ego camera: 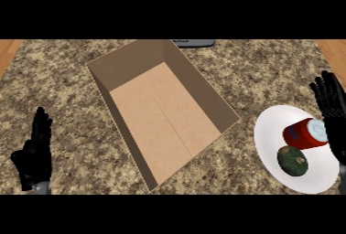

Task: Pick the can from the plate and place it in the cardboard box

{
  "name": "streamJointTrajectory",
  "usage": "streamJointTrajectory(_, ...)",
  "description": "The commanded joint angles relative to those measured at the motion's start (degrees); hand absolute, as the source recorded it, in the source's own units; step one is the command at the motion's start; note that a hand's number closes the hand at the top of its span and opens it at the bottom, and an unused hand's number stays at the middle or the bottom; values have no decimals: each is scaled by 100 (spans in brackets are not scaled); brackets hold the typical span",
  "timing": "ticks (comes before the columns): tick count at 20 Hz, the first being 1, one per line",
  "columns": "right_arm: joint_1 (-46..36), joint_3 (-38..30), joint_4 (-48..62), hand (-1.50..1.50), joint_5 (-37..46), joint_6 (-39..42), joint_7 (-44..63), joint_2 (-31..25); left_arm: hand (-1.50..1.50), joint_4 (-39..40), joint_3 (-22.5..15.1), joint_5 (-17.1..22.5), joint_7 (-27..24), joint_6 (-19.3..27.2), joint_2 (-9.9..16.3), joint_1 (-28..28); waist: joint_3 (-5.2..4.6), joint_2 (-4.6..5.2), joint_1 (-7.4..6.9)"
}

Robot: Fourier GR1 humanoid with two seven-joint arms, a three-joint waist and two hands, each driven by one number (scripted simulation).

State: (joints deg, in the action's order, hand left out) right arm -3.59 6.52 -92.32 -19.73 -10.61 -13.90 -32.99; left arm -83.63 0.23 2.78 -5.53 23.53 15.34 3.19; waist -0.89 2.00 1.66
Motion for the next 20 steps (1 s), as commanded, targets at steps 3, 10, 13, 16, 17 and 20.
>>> streamJointTrajectory(3, -596, -948, 378, -150, -319, -379, 176, 21, 0, 222, -174, -146, 384, -539, 406, -379, 90, -192, -136)
streamJointTrajectory(10, -502, -1703, 1823, -150, 488, -2685, 711, 227, 0, -146, -806, -371, 617, -892, 415, -257, 99, -165, -187)
streamJointTrajectory(13, -425, -2011, 1823, -150, 293, -2770, -238, 773, 0, -174, -864, -484, 877, -888, 416, -288, 100, -196, -150)
streamJointTrajectory(16, -50, -1591, 1263, -150, 930, -2669, 335, 475, 0, -548, -693, -479, 1103, -1138, 442, -180, 88, -208, -162)
streamJointTrajectory(17, 275, -1621, 1227, -150, 894, -2225, 519, -133, 0, -147, -521, -328, 791, -1163, 522, -344, 83, -210, -110)
streamJointTrajectory(20, 322, -1155, 1624, -150, 1441, -1903, 1252, -898, 0, -224, -584, -328, 932, -1196, 534, -409, 72, -187, -140)
